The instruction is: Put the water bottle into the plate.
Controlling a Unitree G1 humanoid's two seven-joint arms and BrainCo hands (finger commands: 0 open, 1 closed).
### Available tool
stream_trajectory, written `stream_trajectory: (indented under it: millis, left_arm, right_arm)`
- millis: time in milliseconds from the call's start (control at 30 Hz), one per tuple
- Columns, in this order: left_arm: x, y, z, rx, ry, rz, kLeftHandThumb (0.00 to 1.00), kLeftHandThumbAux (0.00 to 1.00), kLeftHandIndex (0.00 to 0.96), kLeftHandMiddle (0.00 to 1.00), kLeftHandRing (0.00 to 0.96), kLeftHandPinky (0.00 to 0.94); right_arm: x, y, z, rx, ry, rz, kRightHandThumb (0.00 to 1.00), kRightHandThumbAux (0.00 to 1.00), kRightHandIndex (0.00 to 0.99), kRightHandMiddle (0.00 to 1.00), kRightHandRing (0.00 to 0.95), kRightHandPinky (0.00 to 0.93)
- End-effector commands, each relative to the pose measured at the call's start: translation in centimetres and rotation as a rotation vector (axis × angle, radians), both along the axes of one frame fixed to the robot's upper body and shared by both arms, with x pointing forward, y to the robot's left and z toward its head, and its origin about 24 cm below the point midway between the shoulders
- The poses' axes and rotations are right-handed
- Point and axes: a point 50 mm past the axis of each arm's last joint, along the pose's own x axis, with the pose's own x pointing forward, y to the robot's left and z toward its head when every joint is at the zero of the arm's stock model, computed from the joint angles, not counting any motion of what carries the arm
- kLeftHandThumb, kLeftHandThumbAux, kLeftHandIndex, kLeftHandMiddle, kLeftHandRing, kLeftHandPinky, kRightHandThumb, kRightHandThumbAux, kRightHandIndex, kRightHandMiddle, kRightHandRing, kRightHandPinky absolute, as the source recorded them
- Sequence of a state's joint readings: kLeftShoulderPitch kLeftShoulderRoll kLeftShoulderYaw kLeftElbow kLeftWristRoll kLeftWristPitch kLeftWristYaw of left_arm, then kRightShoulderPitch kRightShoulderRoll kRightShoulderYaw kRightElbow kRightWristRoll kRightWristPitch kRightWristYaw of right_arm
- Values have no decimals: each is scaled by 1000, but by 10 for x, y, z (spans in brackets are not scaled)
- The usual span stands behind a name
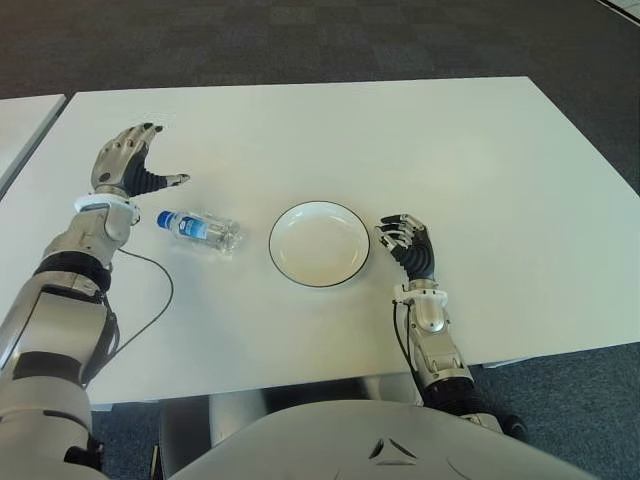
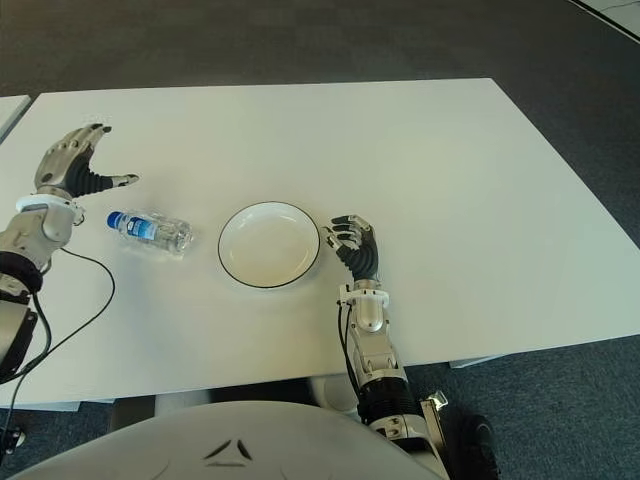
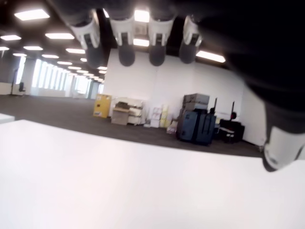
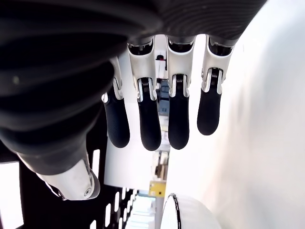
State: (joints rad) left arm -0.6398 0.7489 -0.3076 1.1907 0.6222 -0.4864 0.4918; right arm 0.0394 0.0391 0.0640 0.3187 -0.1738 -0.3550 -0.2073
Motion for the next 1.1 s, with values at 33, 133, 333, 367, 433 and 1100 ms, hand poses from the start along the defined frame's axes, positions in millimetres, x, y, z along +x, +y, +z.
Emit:
stream_trajectory:
  millis: [33,133,333,367,433,1100]
  left_arm:
    - [-4,8,8,14,-34,-8,93,619,0,0,0,0]
    - [-7,13,14,28,-40,-17,71,638,0,0,0,0]
    - [-11,17,25,64,-40,-76,42,647,0,0,0,0]
    - [-12,17,26,81,-36,-94,40,644,0,0,0,0]
    - [-13,17,28,111,-25,-121,53,628,0,0,0,0]
    - [-36,13,-4,435,39,-339,409,169,0,0,0,12]
  right_arm:
    - [-3,1,-4,3,22,4,706,737,417,413,393,392]
    - [-3,1,-4,6,23,6,706,737,417,413,392,390]
    - [-3,1,-5,7,29,6,706,737,416,411,390,391]
    - [-3,1,-5,6,29,6,705,737,416,410,390,391]
    - [-3,1,-5,6,29,5,704,738,415,409,390,391]
    - [-5,-1,-4,-5,43,1,704,737,415,402,378,380]
